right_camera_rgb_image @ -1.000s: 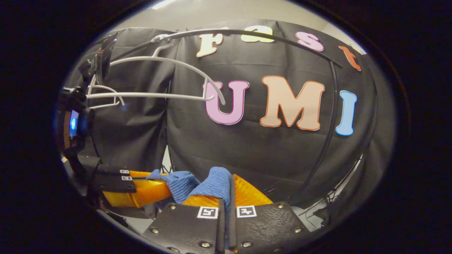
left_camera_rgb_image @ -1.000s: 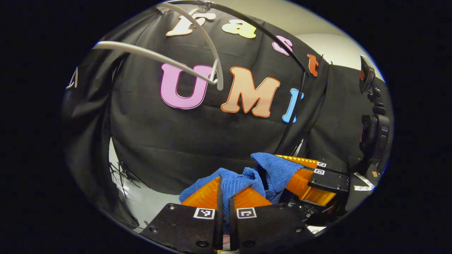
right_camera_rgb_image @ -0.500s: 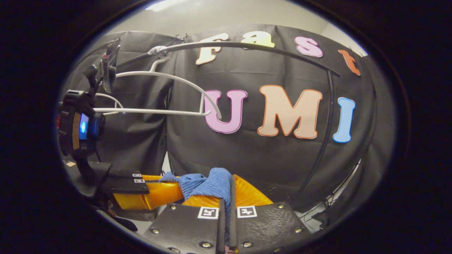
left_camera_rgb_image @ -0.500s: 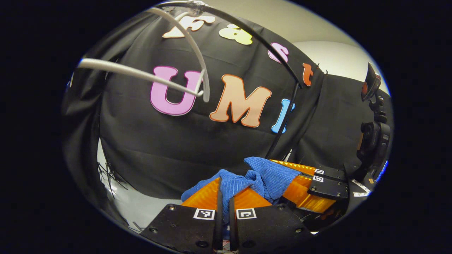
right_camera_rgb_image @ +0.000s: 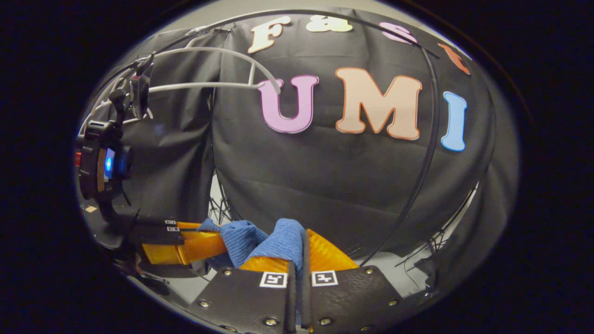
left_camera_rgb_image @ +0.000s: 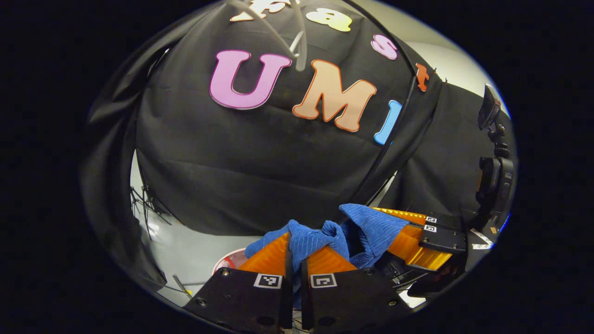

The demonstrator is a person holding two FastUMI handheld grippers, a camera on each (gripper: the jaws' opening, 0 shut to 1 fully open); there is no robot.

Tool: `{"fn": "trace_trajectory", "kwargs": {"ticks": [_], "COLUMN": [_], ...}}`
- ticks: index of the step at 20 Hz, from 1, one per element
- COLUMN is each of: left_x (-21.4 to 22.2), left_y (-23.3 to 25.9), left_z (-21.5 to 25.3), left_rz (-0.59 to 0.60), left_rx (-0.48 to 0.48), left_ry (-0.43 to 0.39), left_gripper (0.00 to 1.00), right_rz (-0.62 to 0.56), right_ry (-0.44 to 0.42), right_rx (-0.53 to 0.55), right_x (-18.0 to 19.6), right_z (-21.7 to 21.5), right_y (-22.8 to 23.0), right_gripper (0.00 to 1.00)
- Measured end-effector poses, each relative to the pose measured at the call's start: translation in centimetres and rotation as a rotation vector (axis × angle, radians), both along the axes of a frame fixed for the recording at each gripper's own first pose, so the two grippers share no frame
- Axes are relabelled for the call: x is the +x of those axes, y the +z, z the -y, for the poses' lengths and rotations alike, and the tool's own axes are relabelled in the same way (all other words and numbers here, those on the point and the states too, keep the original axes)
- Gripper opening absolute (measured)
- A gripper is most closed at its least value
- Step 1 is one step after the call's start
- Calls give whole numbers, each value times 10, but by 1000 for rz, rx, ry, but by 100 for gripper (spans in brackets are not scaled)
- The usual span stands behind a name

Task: Grasp the clothes on the hanger with both hands and then place them into the laundry hamper below.

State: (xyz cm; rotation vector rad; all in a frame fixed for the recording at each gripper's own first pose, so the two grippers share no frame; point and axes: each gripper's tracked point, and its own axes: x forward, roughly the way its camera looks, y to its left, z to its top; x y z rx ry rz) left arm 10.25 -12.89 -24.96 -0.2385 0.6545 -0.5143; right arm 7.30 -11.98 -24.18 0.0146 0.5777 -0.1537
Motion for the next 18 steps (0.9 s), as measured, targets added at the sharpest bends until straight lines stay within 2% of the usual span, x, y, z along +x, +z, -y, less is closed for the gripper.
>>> {"fn": "trace_trajectory", "kwargs": {"ticks": [4, 5, 6, 10, 11, 12, 13, 15, 16, 17, 18], "left_x": [-10, -12, -15, -27, -31, -34, -35, -35, -36, -38, -39], "left_y": [-39, -47, -54, -80, -85, -89, -91, -94, -96, -98, -99], "left_z": [-14, -17, -19, -31, -32, -34, -34, -33, -34, -35, -37], "left_rz": [-75, -91, -107, -168, -181, -196, -205, -215, -220, -226, -230], "left_rx": [65, 82, 100, 157, 163, 166, 160, 147, 152, 157, 161], "left_ry": [0, -1, -5, -15, -16, -17, -18, -15, -15, -16, -18], "left_gripper": [8, 8, 7, 20, 20, 26, 27, 35, 35, 36, 43], "right_rz": [-108, -136, -160, -263, -287, -320, -361, -417, -443, -450, -451], "right_ry": [6, 3, -2, -12, -15, -13, -9, -1, 6, 5, 2], "right_rx": [12, 14, 16, 27, 22, 18, 14, 16, 26, 30, 33], "right_x": [-13, -18, -21, -36, -42, -48, -57, -70, -76, -79, -79], "right_z": [-3, -2, -2, -2, -1, 0, -1, -3, -6, -8, -7], "right_y": [-43, -51, -60, -92, -98, -107, -118, -133, -141, -143, -144], "right_gripper": [5, 8, 6, 6, 6, 5, 6, 6, 6, 11, 16]}}
